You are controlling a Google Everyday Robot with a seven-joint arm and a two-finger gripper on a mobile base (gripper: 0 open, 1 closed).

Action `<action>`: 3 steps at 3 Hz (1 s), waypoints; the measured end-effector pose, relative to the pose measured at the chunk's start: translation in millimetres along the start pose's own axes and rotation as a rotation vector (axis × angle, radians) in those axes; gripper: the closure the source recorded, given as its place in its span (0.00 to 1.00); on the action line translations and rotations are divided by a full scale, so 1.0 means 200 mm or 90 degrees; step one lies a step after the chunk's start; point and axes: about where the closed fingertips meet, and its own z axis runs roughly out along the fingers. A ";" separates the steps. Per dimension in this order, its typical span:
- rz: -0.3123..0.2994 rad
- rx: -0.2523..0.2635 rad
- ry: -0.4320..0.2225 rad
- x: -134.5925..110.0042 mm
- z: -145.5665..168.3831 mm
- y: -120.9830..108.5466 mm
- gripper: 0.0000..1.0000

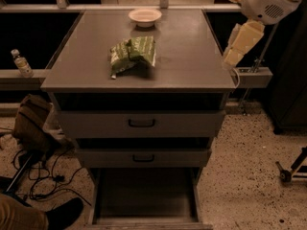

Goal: Place green jalapeno chip bag into bottom drawer

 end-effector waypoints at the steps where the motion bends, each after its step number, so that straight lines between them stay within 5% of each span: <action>1: 0.000 0.000 0.000 0.00 0.00 0.00 0.00; 3: -0.064 -0.009 -0.072 -0.37 0.45 -0.27 0.00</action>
Offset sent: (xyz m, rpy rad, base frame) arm 0.1052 0.0822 -0.0169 0.0236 -0.0580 0.1109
